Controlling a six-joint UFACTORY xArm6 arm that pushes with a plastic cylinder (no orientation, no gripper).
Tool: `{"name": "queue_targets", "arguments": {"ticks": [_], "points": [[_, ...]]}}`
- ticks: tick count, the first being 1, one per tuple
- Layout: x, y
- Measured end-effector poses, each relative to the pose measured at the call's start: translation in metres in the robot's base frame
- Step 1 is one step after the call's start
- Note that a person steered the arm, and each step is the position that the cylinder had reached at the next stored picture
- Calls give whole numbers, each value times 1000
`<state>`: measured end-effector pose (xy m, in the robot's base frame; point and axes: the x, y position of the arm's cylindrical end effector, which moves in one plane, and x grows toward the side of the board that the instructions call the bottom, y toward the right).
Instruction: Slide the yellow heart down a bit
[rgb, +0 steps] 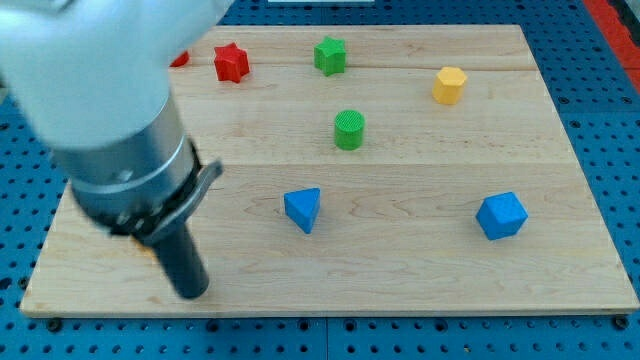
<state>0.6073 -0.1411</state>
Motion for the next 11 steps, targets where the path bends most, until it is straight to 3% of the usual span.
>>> {"name": "queue_targets", "arguments": {"ticks": [1, 2, 3, 4, 5, 11], "points": [[-25, -79], [-40, -3], [-94, 32], [-142, 23], [-107, 22], [-91, 4]]}}
